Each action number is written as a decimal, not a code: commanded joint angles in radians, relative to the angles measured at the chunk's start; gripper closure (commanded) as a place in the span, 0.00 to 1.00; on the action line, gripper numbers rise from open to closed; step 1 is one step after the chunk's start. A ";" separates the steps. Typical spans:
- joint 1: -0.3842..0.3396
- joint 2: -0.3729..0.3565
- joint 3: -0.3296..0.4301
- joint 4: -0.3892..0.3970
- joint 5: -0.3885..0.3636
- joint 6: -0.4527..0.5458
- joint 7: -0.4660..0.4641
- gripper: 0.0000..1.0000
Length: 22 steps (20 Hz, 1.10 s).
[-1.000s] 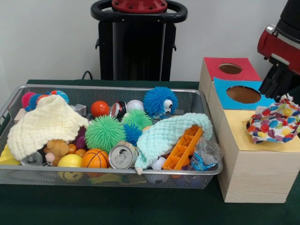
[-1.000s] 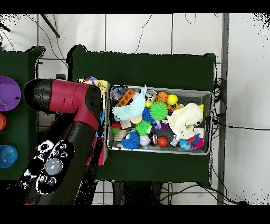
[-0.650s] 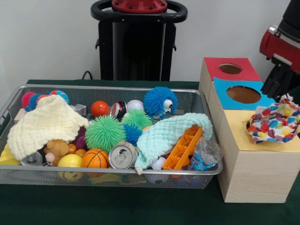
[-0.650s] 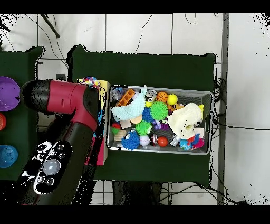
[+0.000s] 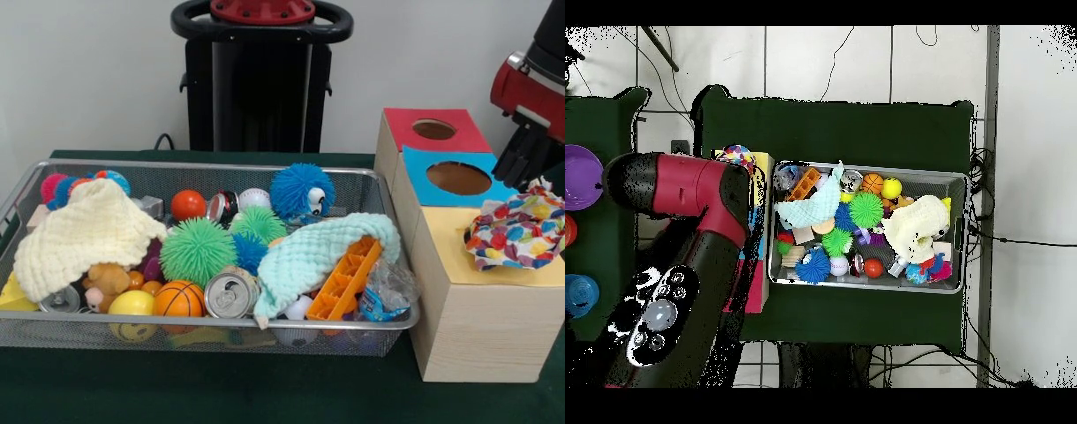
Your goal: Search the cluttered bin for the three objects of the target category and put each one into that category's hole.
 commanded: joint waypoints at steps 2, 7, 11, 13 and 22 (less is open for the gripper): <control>-0.005 0.037 0.083 0.057 0.010 -0.062 0.255 1.00; -0.003 0.043 0.082 0.060 0.012 -0.091 0.261 1.00; 0.001 0.050 0.078 0.055 0.014 -0.093 0.272 1.00; 0.003 0.056 0.076 0.050 0.017 -0.094 0.283 1.00; 0.006 0.062 0.073 0.048 0.019 -0.105 0.287 1.00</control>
